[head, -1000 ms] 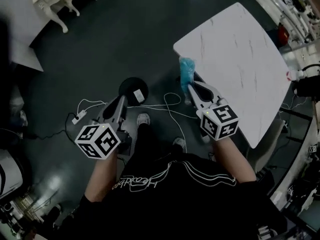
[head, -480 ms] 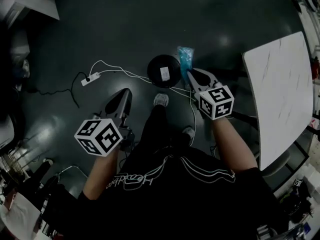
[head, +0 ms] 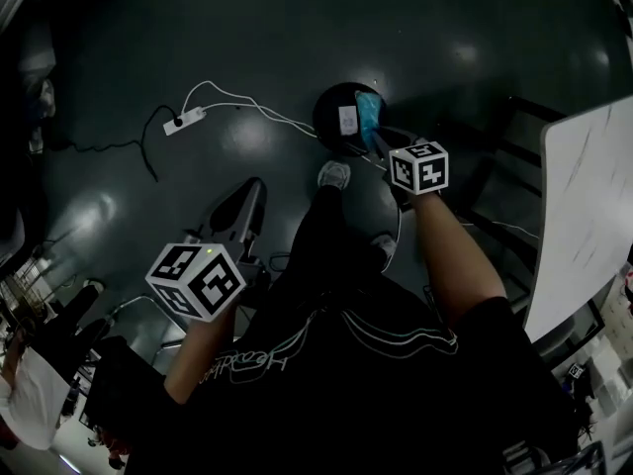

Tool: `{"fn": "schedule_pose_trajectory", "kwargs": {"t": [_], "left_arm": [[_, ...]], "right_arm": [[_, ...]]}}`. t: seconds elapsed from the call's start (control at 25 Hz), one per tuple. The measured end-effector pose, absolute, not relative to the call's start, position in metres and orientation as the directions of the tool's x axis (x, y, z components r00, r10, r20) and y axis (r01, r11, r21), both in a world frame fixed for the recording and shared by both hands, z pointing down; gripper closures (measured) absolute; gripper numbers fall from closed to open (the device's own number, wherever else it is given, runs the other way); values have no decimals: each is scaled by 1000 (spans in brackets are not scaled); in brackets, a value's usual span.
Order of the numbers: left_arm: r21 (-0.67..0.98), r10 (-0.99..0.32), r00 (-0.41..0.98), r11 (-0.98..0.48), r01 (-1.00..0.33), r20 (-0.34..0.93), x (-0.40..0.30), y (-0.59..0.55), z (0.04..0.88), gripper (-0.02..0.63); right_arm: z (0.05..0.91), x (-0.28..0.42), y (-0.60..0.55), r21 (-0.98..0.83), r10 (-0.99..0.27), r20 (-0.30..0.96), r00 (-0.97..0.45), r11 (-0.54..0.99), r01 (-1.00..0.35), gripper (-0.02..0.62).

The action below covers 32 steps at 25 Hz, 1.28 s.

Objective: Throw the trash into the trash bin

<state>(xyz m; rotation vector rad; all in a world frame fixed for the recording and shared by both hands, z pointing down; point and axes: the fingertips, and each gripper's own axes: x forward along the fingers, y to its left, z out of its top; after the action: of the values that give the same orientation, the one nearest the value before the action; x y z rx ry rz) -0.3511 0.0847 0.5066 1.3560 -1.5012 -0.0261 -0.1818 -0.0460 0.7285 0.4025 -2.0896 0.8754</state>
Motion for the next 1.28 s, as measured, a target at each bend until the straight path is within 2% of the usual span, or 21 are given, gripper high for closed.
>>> {"fn": "schedule_pose_trajectory", "kwargs": {"t": [0.16,0.36,0.4,0.44,0.52,0.72,0.92,1.16,1.28], "left_arm": [[619,-713,224,357,-700,665,-354,86,520,601],[608,-682,252,348,-713,687,-351,85,532,601],[607,-680,256,341,-718,687,-349,82,534,601],[606,-681,259,336,-721,685,-347,78,535,601],[609,-681,263,332,-720,683,-346,74,538,601],[615,-679,276,323,-719,680,-344,66,539,601],[617,-692,282,295,-730,665,-332,52,530,601],[621,-714,307,223,-752,629,-305,37,505,601],[622,-723,357,127,-773,592,-276,25,485,601]], "right_arm": [[767,-181,-42,-506,72,802,-593,609,-611,548],[801,-188,-34,-493,85,824,-560,594,-635,544],[805,-187,-36,-494,78,823,-563,587,-641,474],[809,-186,-39,-490,68,824,-562,583,-648,322],[812,-182,-41,-471,50,834,-549,583,-662,302],[811,-165,-33,-454,49,851,-523,571,-684,298],[780,-157,-19,-493,48,800,-598,621,-609,298],[683,-164,-19,-546,16,665,-747,692,-472,299],[613,-153,-30,-508,-36,587,-809,761,-402,299]]}}
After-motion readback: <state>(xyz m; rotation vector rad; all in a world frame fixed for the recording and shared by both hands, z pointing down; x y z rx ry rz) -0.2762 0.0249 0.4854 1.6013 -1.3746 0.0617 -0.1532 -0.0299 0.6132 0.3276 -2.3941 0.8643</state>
